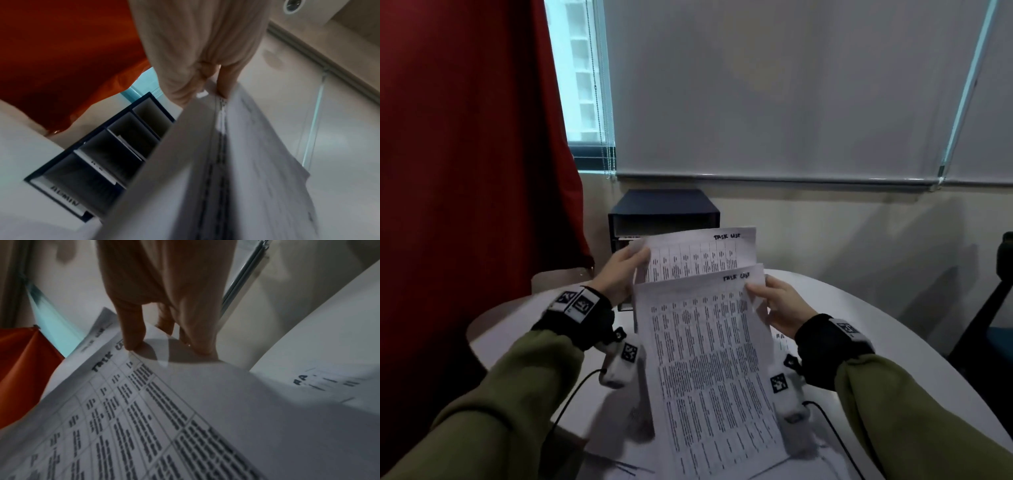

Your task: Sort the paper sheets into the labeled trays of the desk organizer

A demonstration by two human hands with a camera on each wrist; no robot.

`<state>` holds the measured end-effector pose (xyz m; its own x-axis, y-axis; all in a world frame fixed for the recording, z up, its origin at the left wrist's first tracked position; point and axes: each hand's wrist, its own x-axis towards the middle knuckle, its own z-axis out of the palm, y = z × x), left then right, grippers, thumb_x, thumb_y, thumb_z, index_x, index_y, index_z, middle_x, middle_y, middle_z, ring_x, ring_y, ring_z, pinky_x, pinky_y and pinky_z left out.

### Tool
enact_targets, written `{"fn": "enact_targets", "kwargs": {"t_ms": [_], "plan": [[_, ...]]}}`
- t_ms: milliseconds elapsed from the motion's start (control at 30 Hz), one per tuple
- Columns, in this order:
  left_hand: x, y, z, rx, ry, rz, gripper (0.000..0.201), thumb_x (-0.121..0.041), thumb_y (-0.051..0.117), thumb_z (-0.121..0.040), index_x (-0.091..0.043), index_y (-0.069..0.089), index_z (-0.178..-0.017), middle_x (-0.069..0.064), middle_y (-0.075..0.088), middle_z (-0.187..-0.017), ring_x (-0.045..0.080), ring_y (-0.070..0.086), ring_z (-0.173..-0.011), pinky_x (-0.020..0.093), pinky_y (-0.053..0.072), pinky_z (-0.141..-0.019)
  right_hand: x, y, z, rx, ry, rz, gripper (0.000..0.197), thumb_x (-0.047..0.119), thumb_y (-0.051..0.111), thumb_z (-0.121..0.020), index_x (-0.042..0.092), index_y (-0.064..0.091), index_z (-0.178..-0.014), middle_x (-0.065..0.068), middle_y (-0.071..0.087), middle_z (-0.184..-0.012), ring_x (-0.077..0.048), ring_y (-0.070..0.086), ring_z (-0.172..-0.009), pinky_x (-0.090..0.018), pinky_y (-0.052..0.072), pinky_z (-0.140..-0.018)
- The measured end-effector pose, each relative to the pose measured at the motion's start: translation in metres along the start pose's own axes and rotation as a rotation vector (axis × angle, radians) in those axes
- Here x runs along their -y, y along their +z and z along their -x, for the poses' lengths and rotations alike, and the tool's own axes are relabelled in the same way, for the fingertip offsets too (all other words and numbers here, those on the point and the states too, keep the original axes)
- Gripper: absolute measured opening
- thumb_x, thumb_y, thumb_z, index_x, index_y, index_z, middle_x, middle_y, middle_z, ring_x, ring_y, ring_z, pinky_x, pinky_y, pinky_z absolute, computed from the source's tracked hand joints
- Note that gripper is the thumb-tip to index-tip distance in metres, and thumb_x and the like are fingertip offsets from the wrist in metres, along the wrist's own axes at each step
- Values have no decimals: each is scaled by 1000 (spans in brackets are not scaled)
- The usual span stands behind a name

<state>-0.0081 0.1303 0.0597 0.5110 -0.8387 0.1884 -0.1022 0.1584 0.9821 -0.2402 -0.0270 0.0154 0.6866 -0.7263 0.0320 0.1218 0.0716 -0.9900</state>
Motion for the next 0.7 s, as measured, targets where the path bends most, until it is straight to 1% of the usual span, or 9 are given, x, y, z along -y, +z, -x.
{"fn": "enact_targets", "kwargs": {"t_ms": [167,200,267,333,400,500,567,633,700], "plan": [[-3,9,7,-24,-52,192,43,-48,39,-96,-15,60,-113,7,69,-112,20,69,-94,34,60,-72,8,18,-8,-294,-224,164,6,4,60,-89,-1,57,-91,-21,59,-90,-29,58,-83,-45,49,-78],[-6,12,9,-43,-16,159,36,-46,42,-95,-18,57,-111,8,68,-112,18,69,-92,34,59,-72,13,21,-8,-330,-266,164,7,5,61,-88,0,57,-91,-22,60,-89,-30,60,-84,-48,51,-81],[-9,17,12,-103,102,-44,24,-25,56,-93,-18,46,-114,7,63,-115,13,66,-91,38,57,-81,29,29,-5,-382,-357,154,9,6,63,-87,8,54,-86,-19,61,-87,-31,62,-83,-46,53,-82],[-10,24,14,-190,230,-195,36,-9,59,-90,-20,40,-118,5,63,-112,14,66,-95,44,55,-88,47,37,1,-418,-473,103,21,1,63,-86,15,48,-86,-10,61,-83,-24,60,-77,-38,52,-75],[-14,36,19,-341,362,-276,36,-10,56,-91,-20,40,-122,3,63,-113,19,65,-97,38,57,-83,60,46,8,-395,-544,10,31,-3,62,-85,15,42,-100,-3,65,-81,-16,64,-70,-32,56,-69],[-13,60,31,-490,433,-349,38,-9,47,-95,-11,34,-130,3,59,-108,19,60,-85,17,49,-60,58,53,11,-382,-537,23,34,1,60,-88,18,42,-111,1,66,-86,-14,66,-77,-30,57,-73],[-1,71,36,-494,383,-367,41,-6,44,-94,-10,30,-132,2,56,-109,19,58,-84,10,40,-55,39,52,7,-406,-499,105,20,9,57,-91,24,50,-102,3,64,-93,-21,65,-88,-37,56,-81],[20,75,38,-457,284,-347,42,-7,44,-92,-14,28,-130,5,60,-111,21,60,-84,15,43,-58,12,48,4,-424,-403,150,17,14,56,-92,31,53,-93,5,64,-94,-25,64,-96,-42,53,-89],[43,72,39,-408,174,-284,42,-8,44,-92,-18,27,-129,8,61,-116,21,62,-83,25,47,-62,-16,43,4,-424,-281,179,15,12,54,-92,25,52,-99,4,64,-94,-27,63,-98,-45,51,-92]]}}
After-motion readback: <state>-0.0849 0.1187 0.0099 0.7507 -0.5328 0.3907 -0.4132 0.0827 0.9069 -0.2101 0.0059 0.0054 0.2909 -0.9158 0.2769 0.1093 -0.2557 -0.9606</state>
